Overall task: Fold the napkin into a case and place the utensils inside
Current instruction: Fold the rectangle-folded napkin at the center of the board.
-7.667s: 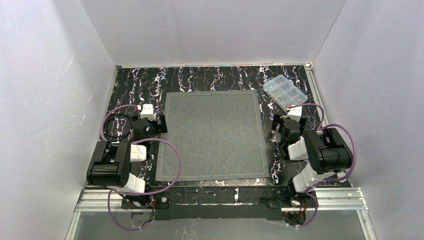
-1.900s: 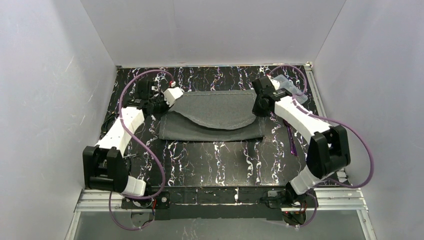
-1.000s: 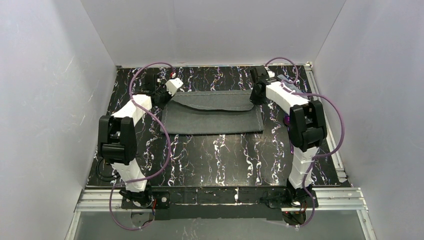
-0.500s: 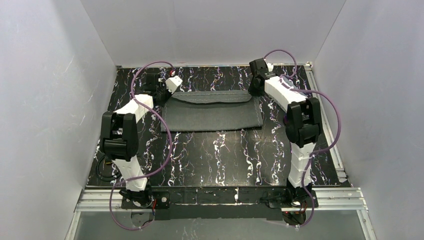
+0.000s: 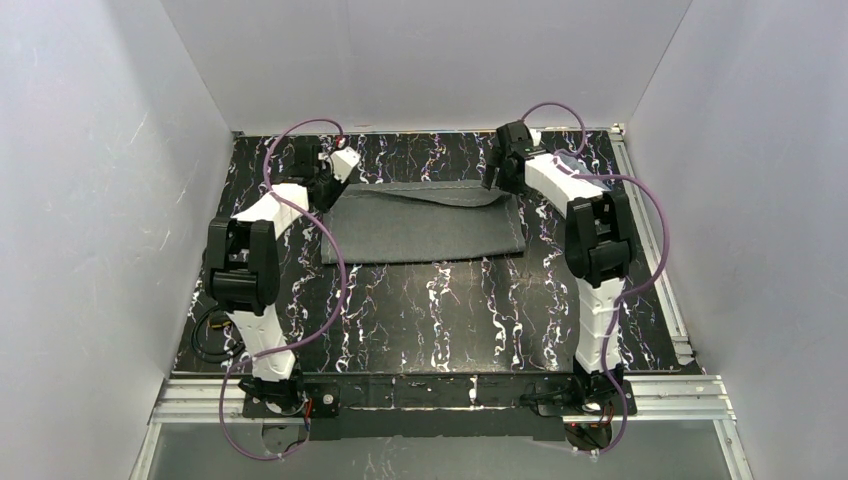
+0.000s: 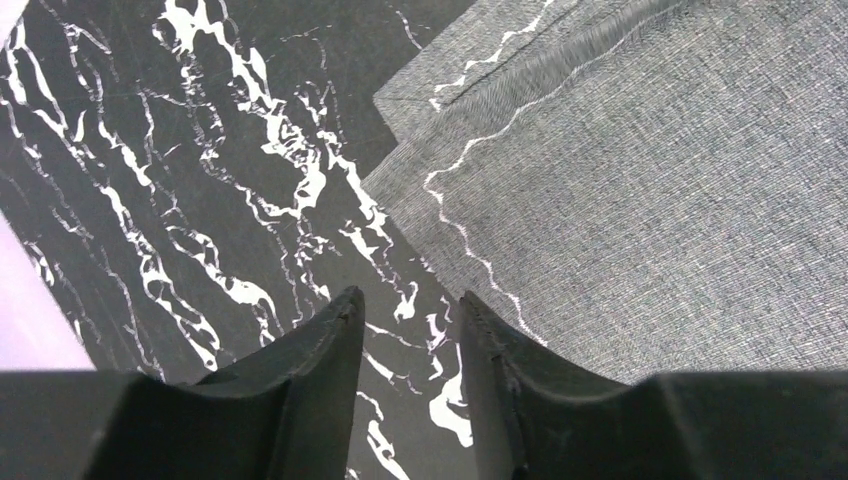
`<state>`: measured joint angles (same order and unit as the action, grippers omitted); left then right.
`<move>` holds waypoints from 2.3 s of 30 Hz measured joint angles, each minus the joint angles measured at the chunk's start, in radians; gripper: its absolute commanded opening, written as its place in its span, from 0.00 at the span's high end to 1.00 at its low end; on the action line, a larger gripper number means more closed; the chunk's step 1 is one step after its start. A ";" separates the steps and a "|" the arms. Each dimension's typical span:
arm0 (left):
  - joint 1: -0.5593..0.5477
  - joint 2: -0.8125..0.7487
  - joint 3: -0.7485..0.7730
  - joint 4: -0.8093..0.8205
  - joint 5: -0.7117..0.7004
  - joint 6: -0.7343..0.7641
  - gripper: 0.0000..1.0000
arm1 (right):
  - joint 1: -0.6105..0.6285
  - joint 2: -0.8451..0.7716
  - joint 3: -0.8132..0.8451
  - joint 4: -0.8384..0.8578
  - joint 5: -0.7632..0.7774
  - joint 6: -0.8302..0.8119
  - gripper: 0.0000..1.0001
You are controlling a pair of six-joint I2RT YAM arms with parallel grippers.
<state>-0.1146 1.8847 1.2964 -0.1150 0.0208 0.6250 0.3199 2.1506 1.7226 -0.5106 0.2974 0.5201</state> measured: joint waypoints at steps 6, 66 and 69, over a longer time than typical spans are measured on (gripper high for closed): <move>0.000 -0.034 0.013 -0.019 -0.029 -0.031 0.59 | 0.000 -0.097 -0.023 0.029 0.025 -0.042 0.16; 0.000 -0.154 -0.051 -0.447 0.074 -0.084 0.69 | -0.117 0.109 0.024 0.200 -0.327 -0.080 0.99; 0.000 -0.154 -0.050 -0.447 0.072 -0.085 0.69 | -0.117 0.109 0.024 0.200 -0.327 -0.080 0.96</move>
<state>-0.1150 1.7306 1.2461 -0.5621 0.0929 0.5404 0.2031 2.2601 1.7466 -0.3103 -0.0296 0.4397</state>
